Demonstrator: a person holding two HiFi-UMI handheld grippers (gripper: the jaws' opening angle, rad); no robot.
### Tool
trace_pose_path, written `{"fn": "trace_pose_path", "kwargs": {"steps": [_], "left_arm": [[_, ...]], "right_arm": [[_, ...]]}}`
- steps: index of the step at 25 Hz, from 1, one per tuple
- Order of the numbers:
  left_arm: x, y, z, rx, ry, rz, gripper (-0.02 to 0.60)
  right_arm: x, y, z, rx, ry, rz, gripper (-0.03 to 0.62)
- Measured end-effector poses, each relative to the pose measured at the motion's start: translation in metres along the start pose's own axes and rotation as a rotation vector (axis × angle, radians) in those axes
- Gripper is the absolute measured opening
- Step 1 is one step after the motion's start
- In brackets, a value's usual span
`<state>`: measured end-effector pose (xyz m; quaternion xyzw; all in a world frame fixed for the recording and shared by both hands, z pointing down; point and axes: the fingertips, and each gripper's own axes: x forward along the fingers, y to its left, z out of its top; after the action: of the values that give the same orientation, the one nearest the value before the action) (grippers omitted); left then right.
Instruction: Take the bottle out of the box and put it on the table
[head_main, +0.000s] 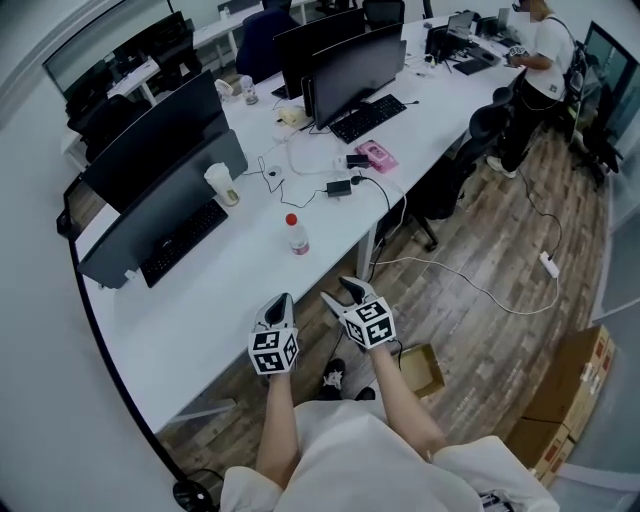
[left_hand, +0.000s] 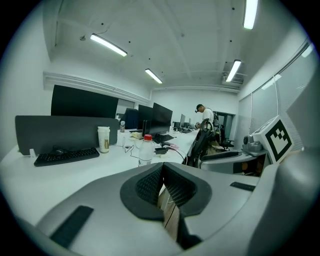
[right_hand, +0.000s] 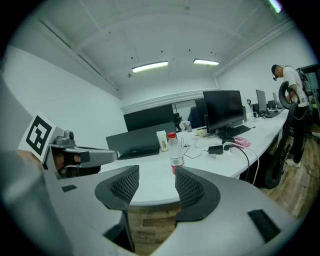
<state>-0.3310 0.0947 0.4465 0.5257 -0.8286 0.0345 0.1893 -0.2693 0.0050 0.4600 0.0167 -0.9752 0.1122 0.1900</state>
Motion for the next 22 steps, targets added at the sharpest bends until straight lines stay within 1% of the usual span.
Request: {"fn": "trace_pose_path", "kwargs": {"steps": [5,10,15,19,22], "left_arm": [[-0.001,-0.006,0.000,0.020,-0.003,-0.011,0.014],[0.000,-0.003,-0.006,0.052,0.038,0.005,0.014],[0.003,-0.008,0.006,0.029,0.019,-0.004,0.014],[0.002,-0.002,0.013,-0.003,-0.011,0.009,0.015],[0.007,-0.003,0.011,-0.013,-0.010,0.003,0.015]], "right_arm": [[-0.003,0.008,-0.001,-0.029,0.003,0.016,0.255],[-0.001,0.015,-0.002,-0.039,0.013,0.036,0.255],[-0.010,0.000,0.001,-0.027,0.015,0.006,0.248],[-0.006,-0.002,0.002,-0.034,0.016,0.008,0.242],[-0.004,-0.006,-0.001,-0.033,0.028,0.005,0.238]]}}
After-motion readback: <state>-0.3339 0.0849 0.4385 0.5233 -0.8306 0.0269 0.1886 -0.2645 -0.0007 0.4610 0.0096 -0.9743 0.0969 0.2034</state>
